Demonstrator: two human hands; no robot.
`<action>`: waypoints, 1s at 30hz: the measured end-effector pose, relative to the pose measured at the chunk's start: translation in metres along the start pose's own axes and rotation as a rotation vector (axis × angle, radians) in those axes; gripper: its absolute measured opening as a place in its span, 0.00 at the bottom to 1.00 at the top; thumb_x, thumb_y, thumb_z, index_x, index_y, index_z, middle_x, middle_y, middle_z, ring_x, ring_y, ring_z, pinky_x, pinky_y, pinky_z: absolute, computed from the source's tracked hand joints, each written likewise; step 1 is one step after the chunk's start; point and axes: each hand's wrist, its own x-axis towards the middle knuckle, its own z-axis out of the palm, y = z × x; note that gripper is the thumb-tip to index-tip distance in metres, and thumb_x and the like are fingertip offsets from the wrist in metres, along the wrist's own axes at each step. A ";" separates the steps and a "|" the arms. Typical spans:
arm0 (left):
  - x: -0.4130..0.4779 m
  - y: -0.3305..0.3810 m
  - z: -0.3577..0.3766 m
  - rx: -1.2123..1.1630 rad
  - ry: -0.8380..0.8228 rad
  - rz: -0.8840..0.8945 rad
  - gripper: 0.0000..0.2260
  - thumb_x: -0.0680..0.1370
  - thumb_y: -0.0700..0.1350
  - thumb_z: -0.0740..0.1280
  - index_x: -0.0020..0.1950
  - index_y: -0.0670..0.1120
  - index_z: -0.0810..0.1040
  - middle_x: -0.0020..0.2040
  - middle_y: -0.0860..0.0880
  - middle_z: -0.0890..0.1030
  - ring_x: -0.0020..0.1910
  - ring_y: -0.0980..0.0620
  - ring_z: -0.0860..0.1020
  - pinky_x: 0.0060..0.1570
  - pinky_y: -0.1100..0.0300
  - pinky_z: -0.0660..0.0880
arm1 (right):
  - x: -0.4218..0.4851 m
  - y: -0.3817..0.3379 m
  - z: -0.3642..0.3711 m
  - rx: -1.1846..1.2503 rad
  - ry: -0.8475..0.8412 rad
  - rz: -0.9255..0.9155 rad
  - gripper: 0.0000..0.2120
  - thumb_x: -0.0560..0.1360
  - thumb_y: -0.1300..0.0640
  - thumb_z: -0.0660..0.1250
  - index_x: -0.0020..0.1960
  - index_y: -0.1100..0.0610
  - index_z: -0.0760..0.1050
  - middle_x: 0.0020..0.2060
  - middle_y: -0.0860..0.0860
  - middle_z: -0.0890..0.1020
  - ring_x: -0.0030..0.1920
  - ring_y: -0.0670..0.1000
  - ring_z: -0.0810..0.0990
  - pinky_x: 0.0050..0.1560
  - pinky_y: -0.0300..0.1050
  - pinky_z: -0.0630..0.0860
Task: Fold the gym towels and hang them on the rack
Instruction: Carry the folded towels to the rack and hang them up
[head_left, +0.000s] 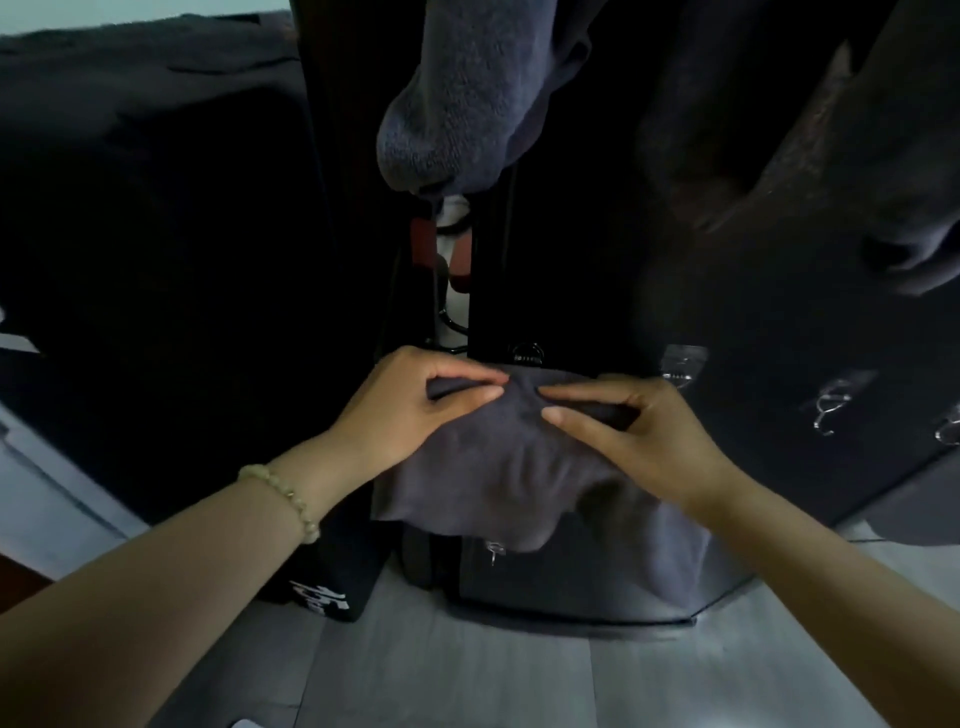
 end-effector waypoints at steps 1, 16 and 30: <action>0.006 -0.004 0.003 0.066 0.017 0.027 0.10 0.75 0.47 0.70 0.55 0.51 0.83 0.52 0.60 0.82 0.54 0.66 0.78 0.56 0.73 0.72 | 0.004 0.004 0.002 -0.209 0.030 -0.034 0.22 0.70 0.32 0.63 0.57 0.42 0.80 0.44 0.37 0.80 0.49 0.40 0.80 0.53 0.40 0.76; -0.018 -0.056 0.082 0.558 0.382 0.053 0.22 0.77 0.58 0.57 0.68 0.51 0.73 0.58 0.51 0.67 0.55 0.52 0.67 0.56 0.59 0.67 | -0.011 0.043 0.083 -0.509 0.457 0.002 0.21 0.78 0.43 0.56 0.62 0.52 0.77 0.60 0.55 0.71 0.60 0.54 0.67 0.61 0.51 0.66; -0.019 -0.050 0.089 -0.433 0.205 -0.234 0.15 0.75 0.52 0.65 0.59 0.47 0.75 0.52 0.49 0.81 0.53 0.58 0.79 0.52 0.67 0.75 | -0.017 0.042 0.080 0.575 0.156 0.120 0.15 0.76 0.50 0.65 0.61 0.53 0.75 0.53 0.45 0.82 0.57 0.42 0.79 0.57 0.36 0.74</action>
